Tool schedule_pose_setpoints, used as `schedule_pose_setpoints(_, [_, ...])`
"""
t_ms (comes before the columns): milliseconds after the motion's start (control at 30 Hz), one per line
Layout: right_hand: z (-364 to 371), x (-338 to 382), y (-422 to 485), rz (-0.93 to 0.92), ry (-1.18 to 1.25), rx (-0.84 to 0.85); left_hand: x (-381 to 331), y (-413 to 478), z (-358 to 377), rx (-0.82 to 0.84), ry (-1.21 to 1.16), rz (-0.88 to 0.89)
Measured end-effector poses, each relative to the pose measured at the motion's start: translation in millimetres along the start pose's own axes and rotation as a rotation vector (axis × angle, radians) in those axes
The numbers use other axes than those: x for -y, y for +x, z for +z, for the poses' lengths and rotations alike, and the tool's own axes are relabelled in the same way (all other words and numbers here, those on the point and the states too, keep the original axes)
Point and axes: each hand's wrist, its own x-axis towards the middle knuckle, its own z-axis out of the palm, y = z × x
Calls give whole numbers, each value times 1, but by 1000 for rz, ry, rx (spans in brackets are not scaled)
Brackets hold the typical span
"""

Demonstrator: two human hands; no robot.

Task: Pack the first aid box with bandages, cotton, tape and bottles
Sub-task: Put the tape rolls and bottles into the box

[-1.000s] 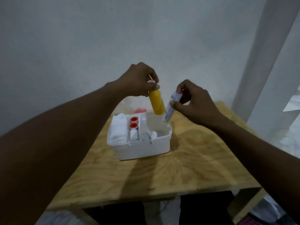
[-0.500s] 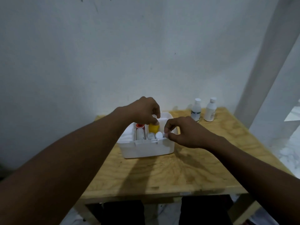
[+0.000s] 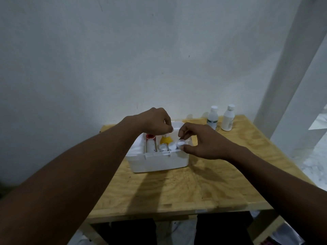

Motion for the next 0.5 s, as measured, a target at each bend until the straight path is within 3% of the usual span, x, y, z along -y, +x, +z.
schedule_pose_setpoints(67, [-2,0,1,10,49,-51,1,2,2,-13,-11,-3])
schedule_pose_setpoints(167, [-11,-5,8,27,90,-257,0,7,0,-74,-42,8])
schedule_pose_setpoints(300, [-41,-35,20,193,66,-513,-11,24,-3,-189,-47,52])
schedule_pose_setpoints(367, [-60,-63,24,285,-77,-510,-20,40,0,-226,-30,83])
schedule_pose_setpoints(500, [-92,-114,29,519,-307,-346,-47,78,16,-181,64,167])
